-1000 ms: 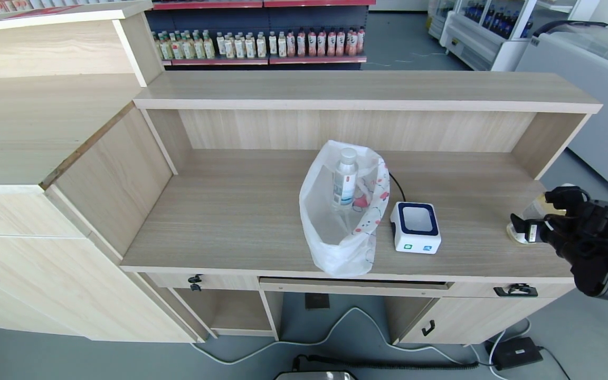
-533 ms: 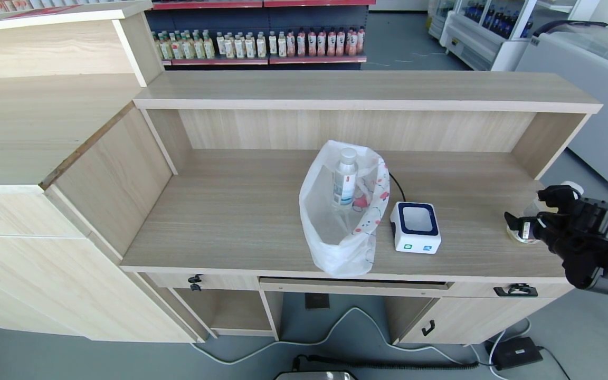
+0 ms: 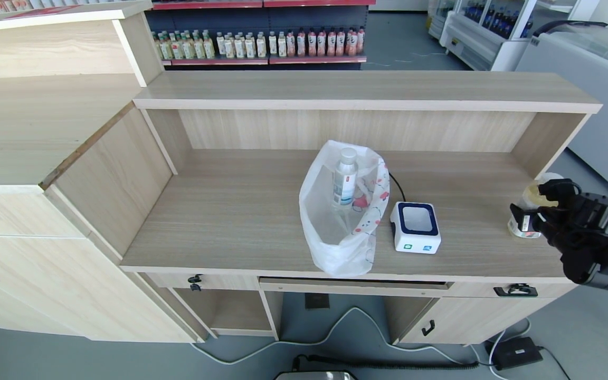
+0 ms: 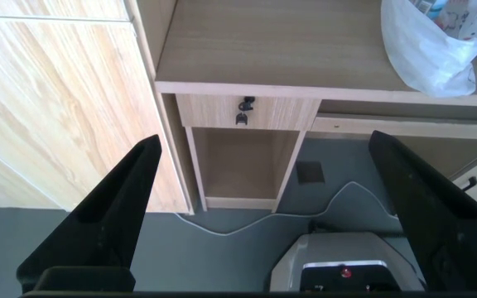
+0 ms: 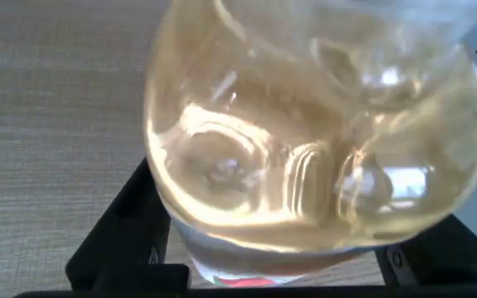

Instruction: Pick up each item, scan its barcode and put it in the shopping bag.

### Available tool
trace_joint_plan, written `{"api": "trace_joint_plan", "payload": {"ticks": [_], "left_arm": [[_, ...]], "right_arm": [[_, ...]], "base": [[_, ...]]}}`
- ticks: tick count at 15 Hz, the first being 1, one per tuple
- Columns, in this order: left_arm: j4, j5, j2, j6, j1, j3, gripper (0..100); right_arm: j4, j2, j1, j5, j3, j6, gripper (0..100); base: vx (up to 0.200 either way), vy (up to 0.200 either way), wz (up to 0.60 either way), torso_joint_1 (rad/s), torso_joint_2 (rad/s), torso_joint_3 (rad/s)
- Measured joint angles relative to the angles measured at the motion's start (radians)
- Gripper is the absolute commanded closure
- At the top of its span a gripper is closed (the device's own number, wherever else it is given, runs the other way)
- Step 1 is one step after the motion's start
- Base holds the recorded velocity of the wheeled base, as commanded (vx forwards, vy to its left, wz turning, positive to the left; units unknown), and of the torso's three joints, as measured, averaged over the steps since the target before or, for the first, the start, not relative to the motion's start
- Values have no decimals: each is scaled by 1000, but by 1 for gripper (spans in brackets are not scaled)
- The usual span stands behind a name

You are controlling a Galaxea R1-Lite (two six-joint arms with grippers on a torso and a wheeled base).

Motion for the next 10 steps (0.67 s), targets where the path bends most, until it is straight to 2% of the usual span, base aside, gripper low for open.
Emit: {"api": "trace_joint_plan", "payload": {"ticks": [4,10], "left_arm": [[0,0,0,0,0,0,0],[0,0,0,0,0,0,0]], "right_arm": [[6,-6,-4,10,-31,0,100],[16,-57,-5,19,24,10,100]], "base": [[0,0,0,0,0,0],[0,0,0,0,0,0]]}}
